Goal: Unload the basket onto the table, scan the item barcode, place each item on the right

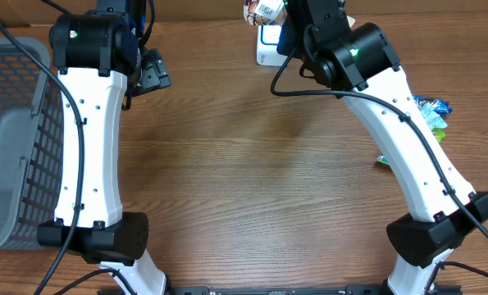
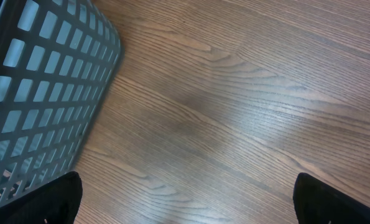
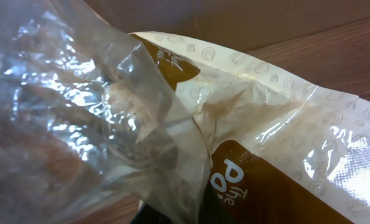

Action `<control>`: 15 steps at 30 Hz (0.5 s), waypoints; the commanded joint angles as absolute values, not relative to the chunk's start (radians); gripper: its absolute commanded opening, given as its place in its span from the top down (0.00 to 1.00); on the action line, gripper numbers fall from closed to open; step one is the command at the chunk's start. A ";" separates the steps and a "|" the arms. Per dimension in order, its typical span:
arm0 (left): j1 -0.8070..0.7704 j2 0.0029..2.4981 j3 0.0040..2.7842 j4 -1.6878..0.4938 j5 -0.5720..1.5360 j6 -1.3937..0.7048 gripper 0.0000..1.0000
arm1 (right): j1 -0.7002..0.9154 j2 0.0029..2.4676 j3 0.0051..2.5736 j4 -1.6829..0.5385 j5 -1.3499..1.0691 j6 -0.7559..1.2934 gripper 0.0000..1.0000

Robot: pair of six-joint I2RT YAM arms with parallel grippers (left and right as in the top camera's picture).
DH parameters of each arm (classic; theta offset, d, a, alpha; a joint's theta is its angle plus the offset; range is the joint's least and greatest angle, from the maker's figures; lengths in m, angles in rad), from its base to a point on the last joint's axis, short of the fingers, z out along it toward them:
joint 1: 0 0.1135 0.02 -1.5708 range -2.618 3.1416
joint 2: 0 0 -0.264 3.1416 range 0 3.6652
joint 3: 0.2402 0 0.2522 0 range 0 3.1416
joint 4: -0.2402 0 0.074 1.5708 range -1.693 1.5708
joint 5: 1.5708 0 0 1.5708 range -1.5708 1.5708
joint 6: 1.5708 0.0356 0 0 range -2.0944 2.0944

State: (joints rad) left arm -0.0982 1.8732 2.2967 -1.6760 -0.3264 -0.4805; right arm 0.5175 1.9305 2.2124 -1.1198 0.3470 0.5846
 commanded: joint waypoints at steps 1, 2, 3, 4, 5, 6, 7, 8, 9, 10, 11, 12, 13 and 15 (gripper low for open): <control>-0.105 1.880 2.292 -1.675 -0.339 -0.498 0.00 | 0.514 1.893 2.234 -1.112 0.358 0.606 0.96; -0.105 1.880 2.292 -1.675 -0.340 -0.498 0.00 | 0.514 1.893 2.234 -1.113 0.358 0.597 0.96; -0.105 1.880 2.292 -1.675 -0.340 -0.498 0.00 | 0.514 1.893 2.234 -1.111 0.359 0.595 0.96; -0.105 1.880 2.292 -1.675 -0.339 -0.498 0.00 | 0.514 1.894 2.233 -1.105 0.366 0.595 0.96; -0.105 1.880 2.292 -1.675 -0.340 -0.498 0.00 | 0.514 1.895 2.231 -1.094 0.387 0.595 0.96; -0.105 1.880 2.292 -1.675 -0.339 -0.498 0.00 | 0.513 1.899 2.231 -1.080 0.424 0.595 0.96; -0.105 1.880 2.292 -1.675 -0.339 -0.498 0.00 | 0.511 1.904 2.231 -1.065 0.462 0.595 0.96; -0.105 1.880 2.292 -1.675 -0.339 -0.498 0.00 | 0.509 1.912 2.231 -1.045 0.499 0.595 0.96; -0.105 1.880 2.292 -1.675 -0.339 -0.498 0.00 | 0.508 1.925 2.230 -1.023 0.538 0.595 0.96; -0.105 1.880 2.292 -1.675 -0.340 -0.498 0.00 | 0.508 1.937 2.229 -1.002 0.573 0.595 0.96; -0.105 1.880 2.292 -1.675 -0.340 -0.498 0.00 | 0.508 1.951 2.226 -0.978 0.606 0.595 0.96; -0.105 1.880 2.292 -1.675 -0.339 -0.498 0.00 | 0.506 1.967 2.225 -0.953 0.639 0.594 0.96; -0.105 1.880 2.292 -1.675 -0.340 -0.498 0.00 | 0.506 1.991 2.224 -0.923 0.682 0.594 0.96; -0.105 1.880 2.292 -1.675 -0.339 -0.498 0.00 | 0.506 2.033 2.224 -0.864 0.763 0.564 0.96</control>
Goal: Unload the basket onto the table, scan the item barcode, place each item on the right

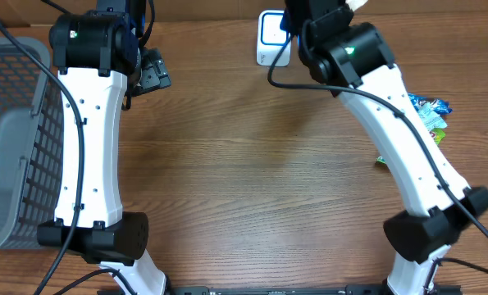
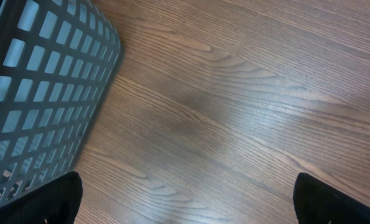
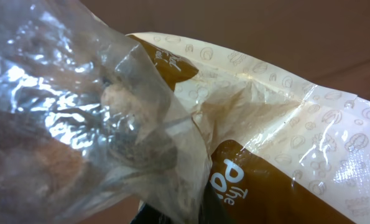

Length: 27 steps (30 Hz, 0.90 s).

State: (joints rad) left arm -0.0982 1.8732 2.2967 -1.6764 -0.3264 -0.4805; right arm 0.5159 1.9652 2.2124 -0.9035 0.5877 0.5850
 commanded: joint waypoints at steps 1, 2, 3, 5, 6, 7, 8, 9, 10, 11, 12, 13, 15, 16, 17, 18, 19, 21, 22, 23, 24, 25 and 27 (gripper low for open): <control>-0.105 1.880 2.292 -1.675 -0.340 -0.498 0.00 | 0.506 2.059 2.224 -0.825 0.814 0.539 0.96; -0.105 1.880 2.292 -1.675 -0.340 -0.498 0.00 | 0.506 2.082 2.225 -0.786 0.867 0.512 0.96; -0.105 1.880 2.292 -1.675 -0.339 -0.498 0.00 | 0.506 2.107 2.224 -0.739 0.928 0.479 0.96; -0.105 1.880 2.292 -1.675 -0.340 -0.498 0.00 | 0.506 2.148 2.224 -0.651 1.026 0.408 0.96; -0.105 1.880 2.292 -1.675 -0.339 -0.498 0.00 | 0.506 2.172 2.224 -0.595 1.074 0.355 0.96; -0.105 1.880 2.292 -1.675 -0.339 -0.498 0.00 | 0.506 2.191 2.224 -0.548 1.103 0.306 0.96; -0.105 1.880 2.292 -1.675 -0.339 -0.498 0.00 | 0.506 2.209 2.224 -0.501 1.119 0.249 0.96; -0.105 1.880 2.292 -1.675 -0.339 -0.498 0.00 | 0.505 2.229 2.224 -0.451 1.125 0.173 0.96; -0.105 1.880 2.292 -1.675 -0.339 -0.498 0.00 | 0.505 2.245 2.224 -0.415 1.125 0.117 0.96; -0.105 1.880 2.292 -1.675 -0.340 -0.498 0.00 | 0.503 2.261 2.224 -0.386 1.125 0.078 0.96; -0.105 1.880 2.292 -1.675 -0.339 -0.498 0.00 | 0.503 2.277 2.224 -0.356 1.125 0.041 0.96; -0.105 1.880 2.292 -1.675 -0.339 -0.498 0.00 | 0.502 2.291 2.224 -0.331 1.125 0.015 0.96; -0.105 1.880 2.292 -1.675 -0.339 -0.498 0.01 | 0.500 2.321 2.224 -0.288 1.119 -0.041 0.96; -0.105 1.880 2.292 -1.675 -0.340 -0.498 0.00 | 0.498 2.334 2.224 -0.271 1.111 -0.069 0.96; -0.105 1.880 2.292 -1.675 -0.339 -0.498 0.00 | 0.496 2.352 2.224 -0.243 1.102 -0.112 0.96; -0.105 1.880 2.292 -1.675 -0.340 -0.498 0.00 | 0.494 2.362 2.224 -0.221 1.102 -0.136 0.96; -0.105 1.880 2.292 -1.675 -0.340 -0.498 0.00 | 0.490 2.376 2.224 -0.191 1.101 -0.168 0.96; -0.105 1.880 2.292 -1.675 -0.339 -0.498 0.00 | 0.483 2.398 2.224 -0.152 1.087 -0.205 0.96; -0.105 1.880 2.292 -1.675 -0.340 -0.498 0.00 | 0.479 2.406 2.224 -0.138 1.069 -0.223 0.96; -0.105 1.880 2.292 -1.675 -0.340 -0.498 0.00 | 0.475 2.416 2.224 -0.126 1.048 -0.238 0.96; -0.105 1.880 2.292 -1.675 -0.340 -0.498 0.00 | 0.469 2.421 2.224 -0.116 1.027 -0.241 0.96; -0.105 1.880 2.292 -1.675 -0.340 -0.498 0.00 | 0.464 2.430 2.224 -0.109 1.005 -0.240 0.96; -0.105 1.880 2.292 -1.675 -0.340 -0.498 0.01 | 0.458 2.437 2.224 -0.112 0.959 -0.240 0.96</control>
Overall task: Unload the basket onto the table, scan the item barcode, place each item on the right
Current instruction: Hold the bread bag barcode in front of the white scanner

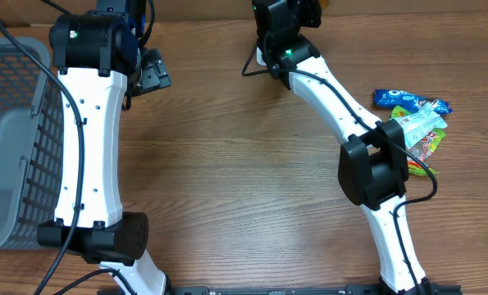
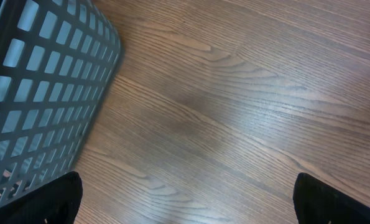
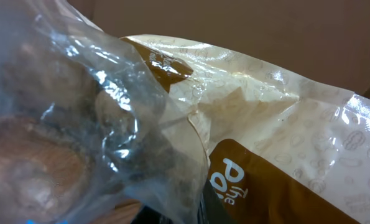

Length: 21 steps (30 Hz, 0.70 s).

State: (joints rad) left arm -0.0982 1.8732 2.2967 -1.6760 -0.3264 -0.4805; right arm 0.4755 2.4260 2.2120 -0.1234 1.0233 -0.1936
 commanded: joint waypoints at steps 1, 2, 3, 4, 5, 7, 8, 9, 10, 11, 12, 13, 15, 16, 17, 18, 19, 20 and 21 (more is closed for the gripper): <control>-0.105 1.880 2.292 -1.675 -0.340 -0.498 0.00 | 0.457 2.440 2.224 -0.115 0.942 -0.236 0.96; -0.105 1.880 2.292 -1.675 -0.339 -0.498 0.00 | 0.457 2.443 2.224 -0.115 0.940 -0.228 0.96; -0.105 1.880 2.292 -1.675 -0.340 -0.498 0.00 | 0.457 2.444 2.224 -0.114 0.940 -0.224 0.96; -0.105 1.880 2.292 -1.675 -0.340 -0.498 0.00 | 0.457 2.445 2.224 -0.113 0.940 -0.222 0.96; -0.105 1.880 2.292 -1.675 -0.340 -0.498 0.00 | 0.457 2.445 2.224 -0.111 0.940 -0.212 0.96; -0.105 1.880 2.292 -1.675 -0.340 -0.498 0.00 | 0.455 2.445 2.224 -0.095 0.939 -0.211 0.96; -0.105 1.880 2.292 -1.675 -0.340 -0.498 0.01 | 0.451 2.445 2.224 -0.083 0.939 -0.211 0.96; -0.105 1.880 2.292 -1.675 -0.339 -0.498 0.00 | 0.448 2.446 2.224 -0.074 0.940 -0.212 0.96; -0.105 1.880 2.292 -1.675 -0.339 -0.498 0.00 | 0.444 2.446 2.224 -0.064 0.941 -0.214 0.96; -0.105 1.880 2.292 -1.675 -0.340 -0.498 0.00 | 0.441 2.446 2.224 -0.051 0.942 -0.218 0.96; -0.105 1.880 2.292 -1.675 -0.339 -0.498 0.01 | 0.436 2.446 2.224 -0.024 0.951 -0.233 0.96; -0.105 1.880 2.292 -1.675 -0.340 -0.498 0.00 | 0.435 2.446 2.224 0.003 0.965 -0.251 0.96; -0.105 1.880 2.292 -1.675 -0.339 -0.498 0.00 | 0.432 2.446 2.224 0.107 1.005 -0.340 0.96; -0.105 1.880 2.292 -1.675 -0.340 -0.498 0.00 | 0.432 2.446 2.224 0.163 1.019 -0.395 0.96; -0.105 1.880 2.292 -1.675 -0.339 -0.498 0.00 | 0.432 2.446 2.224 0.236 1.031 -0.465 0.96; -0.105 1.880 2.292 -1.675 -0.339 -0.498 0.00 | 0.432 2.446 2.224 0.298 1.035 -0.528 0.96; -0.105 1.880 2.292 -1.675 -0.340 -0.498 0.00 | 0.433 2.446 2.224 0.364 1.036 -0.596 0.96; -0.105 1.880 2.292 -1.675 -0.339 -0.498 0.00 | 0.435 2.446 2.224 0.417 1.036 -0.646 0.96; -0.105 1.880 2.292 -1.675 -0.340 -0.498 0.00 | 0.438 2.446 2.224 0.471 1.040 -0.698 0.96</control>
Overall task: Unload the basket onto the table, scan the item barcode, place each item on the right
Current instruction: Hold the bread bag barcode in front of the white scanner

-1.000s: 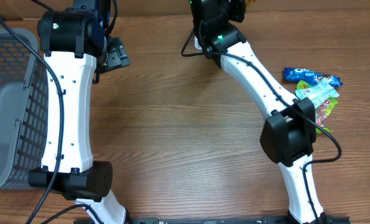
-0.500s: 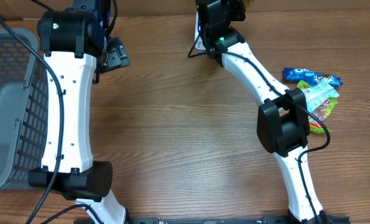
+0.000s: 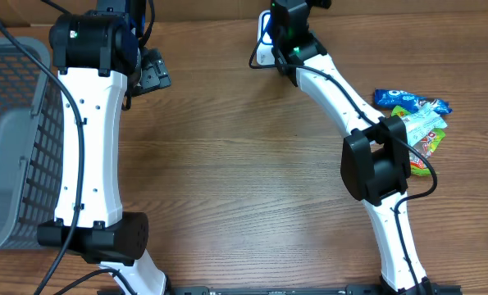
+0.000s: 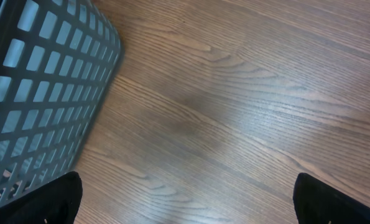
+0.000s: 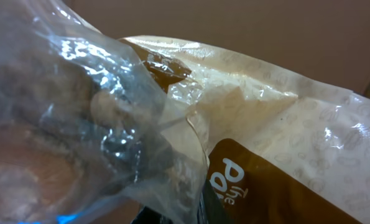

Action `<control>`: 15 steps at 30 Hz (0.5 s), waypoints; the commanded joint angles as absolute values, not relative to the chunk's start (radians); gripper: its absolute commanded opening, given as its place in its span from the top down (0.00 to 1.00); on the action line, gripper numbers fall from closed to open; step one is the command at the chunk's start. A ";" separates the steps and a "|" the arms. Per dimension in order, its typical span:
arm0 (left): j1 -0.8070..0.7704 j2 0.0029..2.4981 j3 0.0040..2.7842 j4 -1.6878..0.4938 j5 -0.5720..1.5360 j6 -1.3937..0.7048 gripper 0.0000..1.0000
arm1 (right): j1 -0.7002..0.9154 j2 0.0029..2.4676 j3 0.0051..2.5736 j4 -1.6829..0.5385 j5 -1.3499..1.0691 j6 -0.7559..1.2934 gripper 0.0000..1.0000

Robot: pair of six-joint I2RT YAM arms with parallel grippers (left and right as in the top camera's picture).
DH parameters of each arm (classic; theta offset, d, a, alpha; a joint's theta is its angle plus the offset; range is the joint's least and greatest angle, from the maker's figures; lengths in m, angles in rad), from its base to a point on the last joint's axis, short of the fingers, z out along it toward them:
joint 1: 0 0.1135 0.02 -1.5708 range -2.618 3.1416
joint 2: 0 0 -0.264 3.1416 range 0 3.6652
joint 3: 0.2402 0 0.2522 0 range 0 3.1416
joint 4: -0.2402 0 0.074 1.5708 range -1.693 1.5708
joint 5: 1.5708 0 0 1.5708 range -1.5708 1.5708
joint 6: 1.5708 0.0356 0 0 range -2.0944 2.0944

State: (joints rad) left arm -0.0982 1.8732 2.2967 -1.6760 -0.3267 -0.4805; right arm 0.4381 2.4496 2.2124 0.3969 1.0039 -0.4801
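The item, a clear plastic bread bag (image 5: pixel 265 124) with cream and brown print, fills the right wrist view. My right gripper (image 5: pixel 172 216) is shut on it, and only a dark bit of finger shows under the plastic. In the overhead view the right arm reaches to the table's far edge, and the bag itself is out of that frame. The white barcode scanner (image 3: pixel 262 43) peeks out to the left of the arm's wrist. A blue glow shows at the bottom left of the right wrist view. My left gripper (image 4: pixel 185 208) hangs open over bare wood.
A grey mesh basket (image 3: pixel 14 123) stands at the table's left edge, close to the left arm. Several colourful snack packets (image 3: pixel 414 123) lie at the right edge, beside the right arm's elbow.
The right wrist has shifted slightly right at the far edge, uncovering part of the white scanner. The bag remains gripped. The left arm has not moved.
The right gripper first held the bag up beside the scanner at the back of the table. Then it was further back, with the bag out of the overhead frame. Then the arm stretched over the scanner, hiding it, and now part of the scanner shows. The left arm stayed still.
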 commanded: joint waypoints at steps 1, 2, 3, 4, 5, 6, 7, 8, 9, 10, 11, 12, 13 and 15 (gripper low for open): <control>-0.105 1.880 2.292 -1.675 -0.340 -0.498 0.00 | 0.442 2.446 2.224 0.509 1.044 -0.735 0.96; -0.105 1.880 2.292 -1.675 -0.340 -0.498 0.01 | 0.445 2.446 2.224 0.539 1.048 -0.772 0.96; -0.105 1.880 2.292 -1.675 -0.339 -0.498 0.00 | 0.450 2.446 2.224 0.574 1.056 -0.815 0.96; -0.105 1.880 2.292 -1.675 -0.339 -0.498 0.00 | 0.455 2.446 2.224 0.607 1.068 -0.854 0.96; -0.105 1.880 2.292 -1.675 -0.339 -0.498 0.00 | 0.460 2.446 2.224 0.649 1.086 -0.905 0.96; -0.105 1.880 2.292 -1.675 -0.340 -0.498 0.00 | 0.466 2.446 2.224 0.686 1.105 -0.956 0.96; -0.105 1.880 2.292 -1.675 -0.339 -0.498 0.00 | 0.471 2.446 2.224 0.726 1.126 -1.008 0.96; -0.105 1.880 2.292 -1.675 -0.340 -0.498 0.00 | 0.477 2.446 2.224 0.772 1.150 -1.065 0.96; -0.105 1.880 2.292 -1.675 -0.340 -0.498 0.00 | 0.481 2.446 2.225 0.802 1.168 -1.109 0.96; -0.105 1.880 2.292 -1.675 -0.340 -0.498 0.01 | 0.484 2.446 2.224 0.810 1.188 -1.143 0.96; -0.105 1.880 2.292 -1.675 -0.340 -0.498 0.00 | 0.488 2.446 2.224 0.799 1.209 -1.159 0.96; -0.105 1.880 2.292 -1.675 -0.340 -0.498 0.00 | 0.489 2.446 2.224 0.777 1.224 -1.151 0.96; -0.105 1.880 2.292 -1.675 -0.339 -0.498 0.00 | 0.489 2.447 2.224 0.723 1.235 -1.121 0.96; -0.105 1.880 2.292 -1.675 -0.339 -0.498 0.00 | 0.485 2.449 2.224 0.550 1.228 -1.034 0.96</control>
